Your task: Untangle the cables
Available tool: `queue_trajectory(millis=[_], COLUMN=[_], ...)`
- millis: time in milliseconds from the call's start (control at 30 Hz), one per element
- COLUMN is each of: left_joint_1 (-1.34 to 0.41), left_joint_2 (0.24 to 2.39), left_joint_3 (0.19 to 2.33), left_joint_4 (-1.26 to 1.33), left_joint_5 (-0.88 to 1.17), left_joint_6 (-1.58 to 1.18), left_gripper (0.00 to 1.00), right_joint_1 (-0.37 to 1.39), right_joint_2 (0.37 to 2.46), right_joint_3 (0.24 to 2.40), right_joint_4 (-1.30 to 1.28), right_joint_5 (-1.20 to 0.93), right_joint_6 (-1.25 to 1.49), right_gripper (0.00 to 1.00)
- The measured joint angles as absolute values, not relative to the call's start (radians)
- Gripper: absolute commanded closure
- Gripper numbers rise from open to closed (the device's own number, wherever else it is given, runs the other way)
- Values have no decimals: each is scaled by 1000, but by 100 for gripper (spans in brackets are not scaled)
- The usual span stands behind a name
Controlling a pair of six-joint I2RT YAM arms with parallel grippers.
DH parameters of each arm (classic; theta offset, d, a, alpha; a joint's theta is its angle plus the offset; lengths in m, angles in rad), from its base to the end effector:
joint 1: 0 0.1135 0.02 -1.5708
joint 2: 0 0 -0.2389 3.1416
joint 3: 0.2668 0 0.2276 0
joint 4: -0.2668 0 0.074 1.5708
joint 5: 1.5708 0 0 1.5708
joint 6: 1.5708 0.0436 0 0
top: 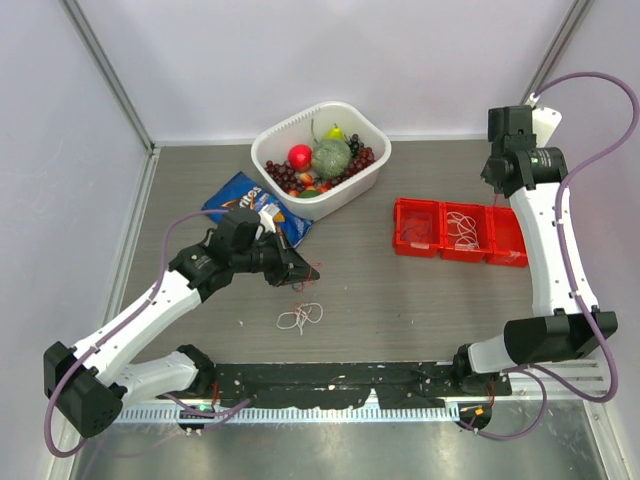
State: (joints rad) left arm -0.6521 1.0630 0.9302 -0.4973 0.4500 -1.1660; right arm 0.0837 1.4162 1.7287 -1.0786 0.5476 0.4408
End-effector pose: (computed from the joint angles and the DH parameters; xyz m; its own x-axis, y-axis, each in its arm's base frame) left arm 0.1641 -0.1491 0.2859 -0.9435 -0.3210 -0.0826 -0.1052 0.5265 -0.8436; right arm 0.2548 -0.0014 0.3970 -0.4958 0.3240 -0.8058 0.5684 0.8226 -0.0190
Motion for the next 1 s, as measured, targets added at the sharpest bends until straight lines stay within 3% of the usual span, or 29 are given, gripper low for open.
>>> queue_trajectory(millis=[900,1000], left_joint_1=[-577,-577], left_joint_2=[1268,1268], left_joint_3=[1147,1147], left_joint_4=[-624,-623], left_joint_5=[555,555], left_joint_6=[-1005,-1006], left_gripper=[100,100], right_joint_1=[-201,-200], right_joint_2=[1797,1806], right_joint_3=[1573,1573], right_joint_4=[-884,-884], right_joint_5=[610,599], right_joint_6=[450,454], right_gripper=[99,91])
